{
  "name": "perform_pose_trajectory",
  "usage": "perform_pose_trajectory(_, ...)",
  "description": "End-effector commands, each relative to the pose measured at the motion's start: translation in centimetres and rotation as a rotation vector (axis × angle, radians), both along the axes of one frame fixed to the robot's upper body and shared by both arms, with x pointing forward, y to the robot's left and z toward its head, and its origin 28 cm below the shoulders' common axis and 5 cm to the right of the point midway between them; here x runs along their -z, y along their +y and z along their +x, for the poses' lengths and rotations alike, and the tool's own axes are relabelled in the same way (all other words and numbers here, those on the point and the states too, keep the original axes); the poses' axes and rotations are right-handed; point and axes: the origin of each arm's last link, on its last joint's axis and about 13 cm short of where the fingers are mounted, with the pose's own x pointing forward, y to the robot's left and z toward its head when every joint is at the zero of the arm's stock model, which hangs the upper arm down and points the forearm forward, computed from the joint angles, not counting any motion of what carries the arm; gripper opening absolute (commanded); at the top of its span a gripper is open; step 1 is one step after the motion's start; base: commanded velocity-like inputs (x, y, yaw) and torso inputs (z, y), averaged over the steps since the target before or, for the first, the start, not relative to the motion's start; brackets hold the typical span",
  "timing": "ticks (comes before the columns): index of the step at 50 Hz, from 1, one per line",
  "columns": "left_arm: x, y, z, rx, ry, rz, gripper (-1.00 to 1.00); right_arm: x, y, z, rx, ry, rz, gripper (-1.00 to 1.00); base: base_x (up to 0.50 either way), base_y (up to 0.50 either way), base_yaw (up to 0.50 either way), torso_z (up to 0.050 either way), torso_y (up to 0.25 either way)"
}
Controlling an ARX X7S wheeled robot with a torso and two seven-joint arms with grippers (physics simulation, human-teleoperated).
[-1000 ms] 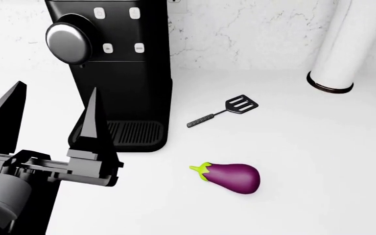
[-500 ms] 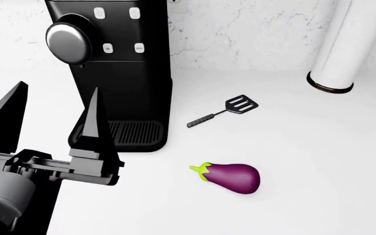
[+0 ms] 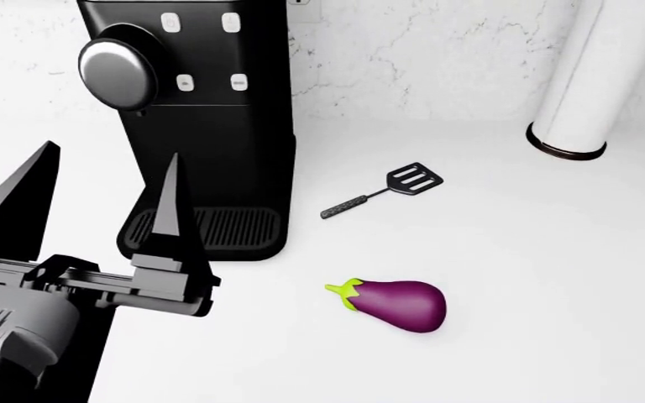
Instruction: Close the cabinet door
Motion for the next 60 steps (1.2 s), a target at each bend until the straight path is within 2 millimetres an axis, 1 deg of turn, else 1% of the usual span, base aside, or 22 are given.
perform_pose_trajectory(1,0.1,-0.1,0.2,0.002,0.005,0.004,1.0,-0.7,-0.9,-0.5,-0.227,-0.008,0.056,1.0,0.0,0.0,0.0,0.0,0.0)
perform_pose_trajectory(9,0.2,-0.1,0.2,0.003,0.005,0.006,1.0,-1.3,-0.6,0.3,-0.309,0.033,0.047,1.0,0.0,0.0,0.0,0.0,0.0)
perform_pose_trajectory(13,0.2,-0.1,0.2,0.004,0.005,0.007,1.0,-0.5,-0.3,1.1,-0.324,0.076,0.016,1.0,0.0,0.0,0.0,0.0,0.0)
perform_pose_trajectory(14,0.2,-0.1,0.2,0.003,0.006,0.006,1.0,1.8,-0.3,3.3,-0.312,0.195,0.062,1.0,0.0,0.0,0.0,0.0,0.0)
perform_pose_trajectory(15,0.2,-0.1,0.2,0.003,0.005,0.006,1.0,3.1,0.4,5.0,-0.323,0.327,0.044,1.0,0.0,0.0,0.0,0.0,0.0)
perform_pose_trajectory(16,0.2,-0.1,0.2,0.003,0.005,0.006,1.0,1.8,0.8,4.8,-0.322,0.277,0.008,1.0,0.0,0.0,0.0,0.0,0.0)
perform_pose_trajectory(17,0.2,-0.1,0.2,0.004,0.005,0.006,1.0,-0.3,1.0,3.7,-0.322,0.161,-0.021,1.0,0.0,0.0,0.0,0.0,0.0)
perform_pose_trajectory(18,0.2,-0.1,0.2,0.003,0.005,0.006,1.0,-1.4,1.3,3.1,-0.319,0.105,-0.046,1.0,0.0,0.0,0.0,0.0,0.0)
perform_pose_trajectory(23,0.1,-0.1,0.1,0.003,0.004,0.004,1.0,-2.1,2.3,3.5,-0.315,0.107,-0.092,1.0,0.0,0.0,0.0,0.0,0.0)
perform_pose_trajectory(30,0.0,0.0,-0.1,0.001,0.003,0.002,1.0,-4.9,3.6,3.6,-0.338,0.074,-0.128,1.0,0.0,0.0,0.0,0.0,0.0)
perform_pose_trajectory(39,0.0,0.0,-0.1,0.002,0.001,0.0,1.0,-6.3,4.8,4.1,-0.333,0.08,-0.179,1.0,0.0,0.0,0.01,0.003,0.0)
perform_pose_trajectory(43,0.0,0.1,-0.1,-0.001,0.005,0.0,1.0,-7.1,5.7,4.5,-0.31,0.081,-0.223,1.0,0.01,0.0,0.01,0.005,-0.007)
perform_pose_trajectory(48,-0.1,0.1,-0.2,-0.001,0.001,-0.003,1.0,-8.1,6.7,4.3,-0.293,0.073,-0.278,1.0,0.01,0.0,0.01,0.004,-0.007)
perform_pose_trajectory(52,-0.1,0.2,-0.2,-0.001,0.0,-0.004,1.0,-8.5,7.3,4.5,-0.293,0.072,-0.307,1.0,0.01,0.0,0.01,0.005,-0.005)
perform_pose_trajectory(60,-0.1,0.1,-0.2,-0.001,0.001,-0.004,1.0,-8.6,8.0,6.0,-0.301,0.094,-0.333,1.0,0.0,0.0,0.0,0.003,-0.001)
